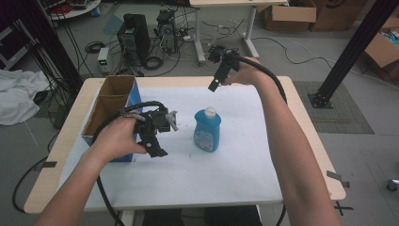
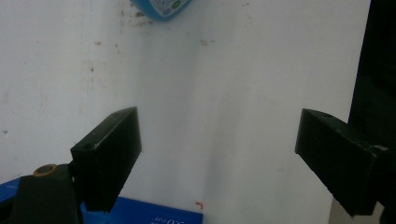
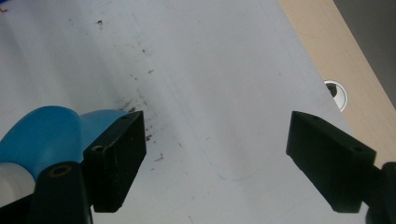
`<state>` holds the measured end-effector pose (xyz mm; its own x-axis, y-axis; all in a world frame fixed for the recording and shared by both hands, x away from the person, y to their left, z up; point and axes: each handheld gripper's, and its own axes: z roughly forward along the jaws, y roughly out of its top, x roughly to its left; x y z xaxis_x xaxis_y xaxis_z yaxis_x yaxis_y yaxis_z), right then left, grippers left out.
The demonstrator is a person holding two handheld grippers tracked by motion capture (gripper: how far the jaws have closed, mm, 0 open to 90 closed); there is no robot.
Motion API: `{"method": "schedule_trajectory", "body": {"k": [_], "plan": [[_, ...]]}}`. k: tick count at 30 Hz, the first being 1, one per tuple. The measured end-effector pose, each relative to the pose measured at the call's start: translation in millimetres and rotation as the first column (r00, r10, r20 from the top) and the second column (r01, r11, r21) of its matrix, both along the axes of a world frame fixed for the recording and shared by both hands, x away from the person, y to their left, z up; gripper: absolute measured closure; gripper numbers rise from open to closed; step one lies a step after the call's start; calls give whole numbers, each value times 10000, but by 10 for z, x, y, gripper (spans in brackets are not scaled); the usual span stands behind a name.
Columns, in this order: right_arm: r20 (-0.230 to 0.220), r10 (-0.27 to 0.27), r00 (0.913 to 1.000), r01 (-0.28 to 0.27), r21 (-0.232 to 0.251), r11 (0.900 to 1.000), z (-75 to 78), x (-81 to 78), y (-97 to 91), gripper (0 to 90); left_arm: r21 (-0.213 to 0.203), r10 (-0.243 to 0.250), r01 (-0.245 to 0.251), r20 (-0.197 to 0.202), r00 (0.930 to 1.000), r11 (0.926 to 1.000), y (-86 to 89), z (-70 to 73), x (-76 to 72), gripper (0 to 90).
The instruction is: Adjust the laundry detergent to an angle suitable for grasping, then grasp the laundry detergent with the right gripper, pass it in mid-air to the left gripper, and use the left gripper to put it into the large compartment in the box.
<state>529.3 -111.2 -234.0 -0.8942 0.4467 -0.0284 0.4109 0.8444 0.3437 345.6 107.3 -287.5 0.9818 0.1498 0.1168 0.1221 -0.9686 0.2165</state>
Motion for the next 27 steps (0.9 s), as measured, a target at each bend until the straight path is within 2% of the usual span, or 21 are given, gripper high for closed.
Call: {"method": "schedule_trajectory", "body": {"k": [15, 20, 27], "plan": [[81, -36, 10000, 36, -25, 10000, -2, -3, 3, 187, -57, 3, -3, 57, 10000, 10000, -18, 5, 4, 151], [31, -1, 10000, 1, -131, 9999, -23, 2, 3, 185, -72, 14, -14, 20, 10000, 10000, -31, -5, 21, 150], [102, 23, 9999, -23, -39, 10000, -1, -12, -3, 182, -141, 65, -66, -99, 9999, 9999, -37, -4, 14, 145]]}}
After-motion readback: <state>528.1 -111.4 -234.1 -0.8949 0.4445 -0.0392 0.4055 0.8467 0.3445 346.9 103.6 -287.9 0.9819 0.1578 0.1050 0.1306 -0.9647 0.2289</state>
